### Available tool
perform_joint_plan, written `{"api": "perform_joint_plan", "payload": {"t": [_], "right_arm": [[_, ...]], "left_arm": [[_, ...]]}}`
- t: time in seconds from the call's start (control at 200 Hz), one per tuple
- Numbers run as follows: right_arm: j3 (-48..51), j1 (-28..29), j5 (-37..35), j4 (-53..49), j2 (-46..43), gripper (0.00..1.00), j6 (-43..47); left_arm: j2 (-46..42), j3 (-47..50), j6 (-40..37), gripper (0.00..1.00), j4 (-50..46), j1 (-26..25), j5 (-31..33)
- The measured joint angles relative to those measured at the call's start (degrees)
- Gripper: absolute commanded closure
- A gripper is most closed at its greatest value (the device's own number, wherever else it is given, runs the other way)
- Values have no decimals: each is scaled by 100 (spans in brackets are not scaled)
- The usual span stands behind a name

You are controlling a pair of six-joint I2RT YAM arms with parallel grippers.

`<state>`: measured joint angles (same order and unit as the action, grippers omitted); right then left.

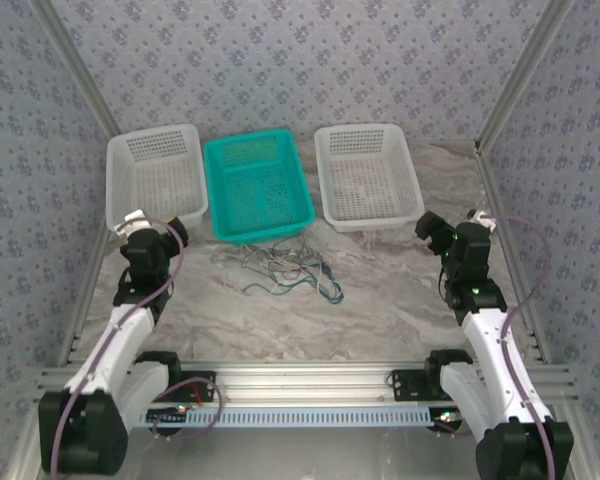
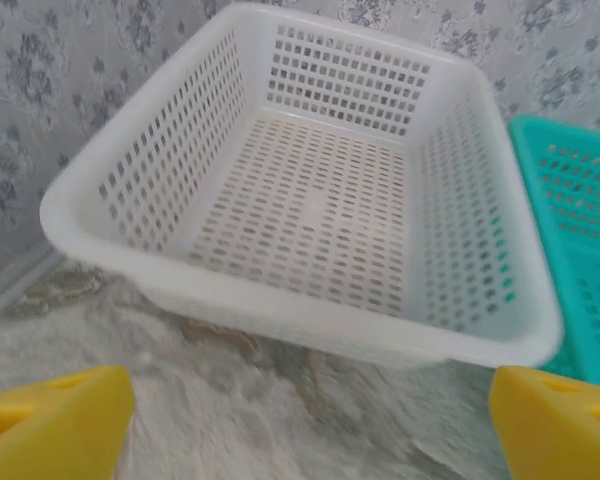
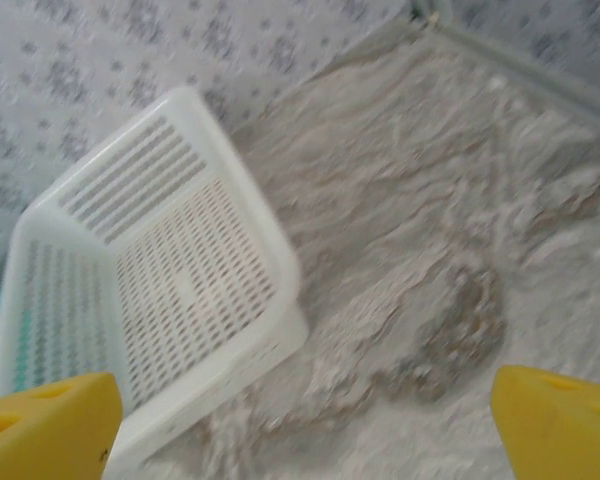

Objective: Untangle the cables

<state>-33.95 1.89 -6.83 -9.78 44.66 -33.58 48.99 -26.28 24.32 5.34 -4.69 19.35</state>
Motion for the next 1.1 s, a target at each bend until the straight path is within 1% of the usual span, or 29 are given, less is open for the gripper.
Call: {"api": "perform_joint_plan", "payload": {"t": [0.06,0.115,0.17,0.23,0.245,0.25,0.255,0.26,0.295,0.325,0.33,0.335,0.34,0.35,0.395,0.435,0.49,0.57,0.645,0.7,0.785,0.839,0.844,0.859,0.964,0.979,1.019,1.044,1.099], "right_arm": [[-94,267,245,-219,2,7,-81],[-208,748,374,-407,59,8,-136],[-348,1303,479,-529,195,8,-168],[-542,2020,481,-601,507,8,-177],[-608,2221,503,-616,629,8,-168],[-623,2275,498,-629,664,8,-157],[-623,2275,498,-629,664,8,-157],[-684,2424,490,-638,761,8,-157],[-837,2806,483,-660,1054,8,-114],[-922,3008,476,-656,1255,7,-74],[-922,3008,476,-656,1255,7,-74],[-988,3167,461,-673,1397,7,-44],[-1049,3283,444,-682,1508,7,-24],[-1049,3283,444,-682,1508,7,-24],[-1268,3722,363,-684,2057,6,114],[-1401,3958,328,-673,2437,5,212],[-1510,4175,297,-636,2953,5,319],[-1519,4229,221,-605,3504,5,415],[-1515,4214,142,-542,3910,5,501],[-1523,4207,114,-472,4207,6,553],[-1565,4214,111,-396,4629,14,570],[-1574,4229,127,-330,4828,24,555],[-1574,4229,127,-328,4839,27,538],[-1578,4232,127,-313,4889,30,560],[-1582,4275,166,-212,5066,53,535],[-1585,4284,166,-199,5073,55,487],[-1587,4304,170,-184,5082,64,481],[-1591,4317,168,-173,5082,67,474],[-1606,4339,168,-153,5082,77,553]], "left_arm": [[-398,-107,474,18,-560,-197,-166],[-684,-197,986,19,-994,-452,-365],[-844,-282,1438,20,-1357,-835,-597],[-857,-378,1906,21,-1665,-1475,-743],[-804,-417,2090,21,-1764,-1722,-778],[-804,-417,2090,22,-1764,-1722,-778],[-789,-431,2133,22,-1788,-1827,-789],[-789,-431,2133,22,-1788,-1827,-789],[-634,-490,2361,23,-1897,-2273,-848],[-461,-540,2540,24,-1963,-2608,-896],[-461,-540,2540,24,-1963,-2608,-896],[-461,-540,2540,24,-1963,-2608,-896],[-321,-577,2588,25,-2011,-2833,-876],[-286,-590,2610,25,-2024,-2876,-883],[144,-706,2776,27,-2087,-3331,-940],[507,-813,2844,28,-2083,-3574,-1032],[1078,-929,2922,28,-2072,-3718,-1145],[1635,-990,2957,29,-2109,-3733,-1239],[2011,-1038,2946,31,-2153,-3648,-1335],[2260,-1064,2911,33,-2111,-3536,-1482],[2562,-1069,2820,34,-1945,-3392,-1727],[2680,-1069,2745,35,-1823,-3366,-1875],[2695,-1069,2732,35,-1808,-3364,-1895],[2717,-1071,2719,35,-1773,-3366,-1926],[2940,-1130,2575,47,-1537,-3366,-2227],[2977,-1152,2529,49,-1521,-3366,-2267],[3084,-1204,2490,54,-1440,-3366,-2319],[3136,-1228,2479,56,-1397,-3366,-2328],[3222,-1248,2494,59,-1276,-3366,-2334]]}}
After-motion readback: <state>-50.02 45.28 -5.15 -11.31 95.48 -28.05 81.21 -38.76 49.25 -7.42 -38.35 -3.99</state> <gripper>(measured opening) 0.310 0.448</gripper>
